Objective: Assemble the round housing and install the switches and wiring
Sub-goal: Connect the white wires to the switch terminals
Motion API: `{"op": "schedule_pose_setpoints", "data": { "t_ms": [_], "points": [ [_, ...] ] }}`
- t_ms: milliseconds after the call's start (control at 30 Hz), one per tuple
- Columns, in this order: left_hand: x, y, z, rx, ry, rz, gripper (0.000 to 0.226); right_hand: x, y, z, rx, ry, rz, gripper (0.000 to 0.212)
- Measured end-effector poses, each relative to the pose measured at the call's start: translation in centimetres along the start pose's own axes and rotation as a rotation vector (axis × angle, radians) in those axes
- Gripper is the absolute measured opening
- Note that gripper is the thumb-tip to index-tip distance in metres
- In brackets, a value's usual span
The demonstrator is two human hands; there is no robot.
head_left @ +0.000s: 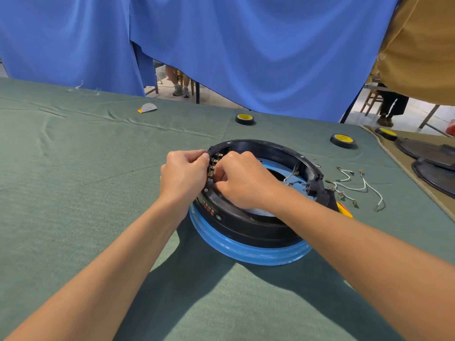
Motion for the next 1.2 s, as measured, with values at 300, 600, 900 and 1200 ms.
{"op": "schedule_pose_setpoints", "data": {
  "t_ms": [300,600,900,1200],
  "points": [
    [0.1,0.0,0.0,-0.030,-0.007,-0.006,0.045,0.1,0.0,0.5,0.043,-0.001,-0.038,0.013],
    [0.1,-0.2,0.0,-0.012,0.019,-0.020,0.046,0.3,1.0,-0.4,0.063,0.091,0.003,0.014],
    [0.0,-0.4,0.3,0.027,0.062,-0.031,0.036,0.0,0.6,0.1,0.160,0.096,-0.048,0.015],
    [0.1,-0.6,0.3,0.043,0.084,-0.043,0.018,0.3,0.6,0.6,0.135,0.064,-0.043,0.016]
  ]
}}
Point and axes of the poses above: each hand's wrist, its own x-axis away from the middle knuckle, its own y-axis out of the back of the hand, z = x × y, the point moved 1 cm from there along -x, towards the middle knuckle, and after that the axes turned 5 degrees about z, right-handed, at the moved point
